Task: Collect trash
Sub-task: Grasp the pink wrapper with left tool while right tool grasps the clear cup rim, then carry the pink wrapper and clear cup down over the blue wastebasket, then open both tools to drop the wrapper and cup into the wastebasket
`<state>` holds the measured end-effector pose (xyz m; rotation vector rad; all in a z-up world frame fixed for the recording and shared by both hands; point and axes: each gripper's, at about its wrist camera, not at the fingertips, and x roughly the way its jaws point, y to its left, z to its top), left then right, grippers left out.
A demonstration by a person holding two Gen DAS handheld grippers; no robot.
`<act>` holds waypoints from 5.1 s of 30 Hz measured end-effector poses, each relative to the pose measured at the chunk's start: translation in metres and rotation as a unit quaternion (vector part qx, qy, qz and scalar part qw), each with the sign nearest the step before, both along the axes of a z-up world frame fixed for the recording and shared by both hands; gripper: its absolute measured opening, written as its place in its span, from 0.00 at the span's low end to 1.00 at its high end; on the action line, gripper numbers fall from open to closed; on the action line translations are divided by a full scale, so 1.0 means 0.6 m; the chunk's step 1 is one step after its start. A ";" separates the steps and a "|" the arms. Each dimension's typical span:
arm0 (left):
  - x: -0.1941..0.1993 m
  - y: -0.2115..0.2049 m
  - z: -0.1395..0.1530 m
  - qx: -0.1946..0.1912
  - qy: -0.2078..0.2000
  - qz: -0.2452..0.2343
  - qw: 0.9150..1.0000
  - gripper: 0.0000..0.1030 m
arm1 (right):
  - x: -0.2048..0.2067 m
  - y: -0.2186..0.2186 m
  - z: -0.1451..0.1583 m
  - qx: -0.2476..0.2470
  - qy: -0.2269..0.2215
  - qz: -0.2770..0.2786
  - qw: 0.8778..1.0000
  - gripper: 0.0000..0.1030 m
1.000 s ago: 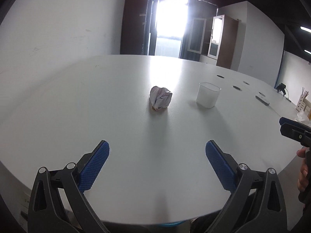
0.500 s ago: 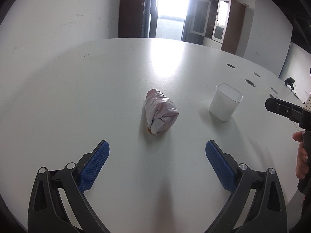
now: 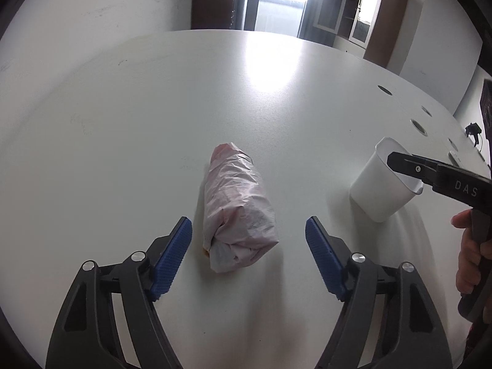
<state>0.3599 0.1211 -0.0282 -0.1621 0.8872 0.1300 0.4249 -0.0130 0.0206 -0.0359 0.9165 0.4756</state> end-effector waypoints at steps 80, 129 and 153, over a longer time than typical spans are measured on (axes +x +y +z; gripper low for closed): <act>-0.429 -0.085 -0.341 -0.117 0.090 -0.050 0.988 0.26 | -0.559 -0.146 -0.379 -0.028 0.114 0.015 0.993 0.06; -0.149 0.013 -0.665 -0.295 0.278 0.106 0.908 0.38 | -0.185 -0.026 -0.795 -0.096 0.340 -0.103 0.930 0.15; -0.205 -0.013 -0.582 -0.133 0.299 0.060 0.943 0.63 | -0.273 -0.017 -0.716 -0.169 0.290 -0.036 0.941 0.55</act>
